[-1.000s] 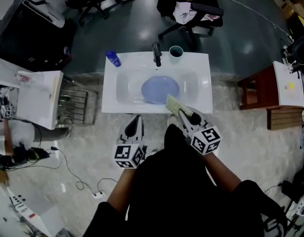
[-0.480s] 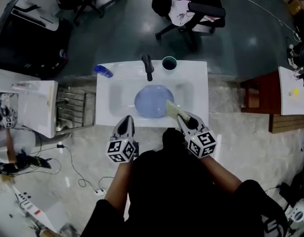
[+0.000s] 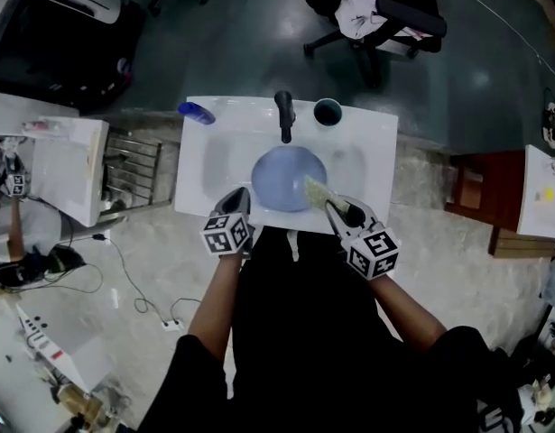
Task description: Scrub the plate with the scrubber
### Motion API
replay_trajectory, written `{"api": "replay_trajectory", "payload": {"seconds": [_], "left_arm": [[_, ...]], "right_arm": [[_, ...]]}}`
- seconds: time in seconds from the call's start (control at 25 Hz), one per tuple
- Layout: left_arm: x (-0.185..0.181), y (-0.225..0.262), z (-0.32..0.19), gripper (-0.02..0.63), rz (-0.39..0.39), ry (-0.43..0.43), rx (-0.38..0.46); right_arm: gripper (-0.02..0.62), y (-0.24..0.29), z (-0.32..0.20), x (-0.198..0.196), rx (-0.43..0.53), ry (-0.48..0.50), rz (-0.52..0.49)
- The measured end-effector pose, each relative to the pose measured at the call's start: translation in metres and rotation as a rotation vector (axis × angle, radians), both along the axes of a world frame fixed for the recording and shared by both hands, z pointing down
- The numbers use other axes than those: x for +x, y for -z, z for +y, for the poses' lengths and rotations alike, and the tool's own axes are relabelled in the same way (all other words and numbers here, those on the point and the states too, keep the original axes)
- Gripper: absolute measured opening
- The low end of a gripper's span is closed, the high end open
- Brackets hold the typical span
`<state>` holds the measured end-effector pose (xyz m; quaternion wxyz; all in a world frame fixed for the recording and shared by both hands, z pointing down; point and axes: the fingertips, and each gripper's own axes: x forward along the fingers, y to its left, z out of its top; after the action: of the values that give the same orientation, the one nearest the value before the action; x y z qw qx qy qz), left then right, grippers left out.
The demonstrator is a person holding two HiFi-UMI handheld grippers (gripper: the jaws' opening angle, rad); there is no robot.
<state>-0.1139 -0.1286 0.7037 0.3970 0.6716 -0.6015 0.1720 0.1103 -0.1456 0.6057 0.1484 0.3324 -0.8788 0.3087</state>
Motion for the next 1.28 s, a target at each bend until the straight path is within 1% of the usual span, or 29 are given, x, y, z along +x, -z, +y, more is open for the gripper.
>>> {"api": "replay_trajectory", "payload": {"seconds": [0.12,0.24,0.32,0.44,0.48,0.52,0.64,0.72,0.76,0.84,1.0,1.08,1.2,1.28], "left_arm": [[-0.011,-0.023,-0.010,0.005,-0.019,-0.010,-0.035],[-0.017,-0.043,-0.012,0.006,-0.018,-0.024,-0.079],[-0.018,-0.054,-0.014,0.006,-0.007,-0.038,-0.110],[-0.015,-0.071,-0.020,0.008,0.034,-0.057,-0.160],[-0.015,-0.076,-0.021,0.022,0.049,-0.058,-0.176],[-0.014,-0.083,-0.022,0.059,0.062,-0.063,-0.193],[-0.013,-0.103,-0.026,0.124,0.081,-0.119,-0.275],[-0.012,-0.117,-0.028,0.138,0.068,-0.167,-0.338],[-0.011,-0.124,-0.028,0.156,0.065,-0.183,-0.367],[-0.011,-0.137,-0.029,0.161,0.077,-0.201,-0.416],[-0.007,-0.159,-0.029,0.196,0.170,-0.232,-0.523],[-0.005,-0.169,-0.031,0.196,0.218,-0.236,-0.561],[0.000,-0.180,-0.031,0.196,0.309,-0.227,-0.616],[0.002,-0.184,-0.026,0.183,0.332,-0.244,-0.651]], "right_arm": [[0.061,-0.009,0.001,-0.013,-0.017,0.004,0.011],[0.061,-0.013,0.001,-0.022,-0.030,-0.002,0.023],[0.061,-0.015,-0.002,-0.024,-0.042,-0.019,0.027],[0.061,-0.020,-0.010,-0.026,-0.050,-0.027,0.043],[0.061,-0.022,-0.012,-0.027,-0.053,-0.030,0.049],[0.061,-0.023,-0.014,-0.028,-0.056,-0.035,0.053],[0.061,-0.025,-0.025,-0.028,-0.057,-0.069,0.062],[0.061,-0.029,-0.031,-0.024,-0.062,-0.100,0.073],[0.061,-0.031,-0.032,-0.021,-0.068,-0.113,0.081],[0.061,-0.035,-0.030,-0.019,-0.082,-0.132,0.098],[0.061,-0.038,-0.020,-0.034,-0.107,-0.128,0.110],[0.061,-0.042,-0.019,-0.045,-0.117,-0.127,0.108],[0.061,-0.041,-0.018,-0.058,-0.122,-0.133,0.098],[0.061,-0.038,-0.018,-0.064,-0.119,-0.134,0.094]]}}
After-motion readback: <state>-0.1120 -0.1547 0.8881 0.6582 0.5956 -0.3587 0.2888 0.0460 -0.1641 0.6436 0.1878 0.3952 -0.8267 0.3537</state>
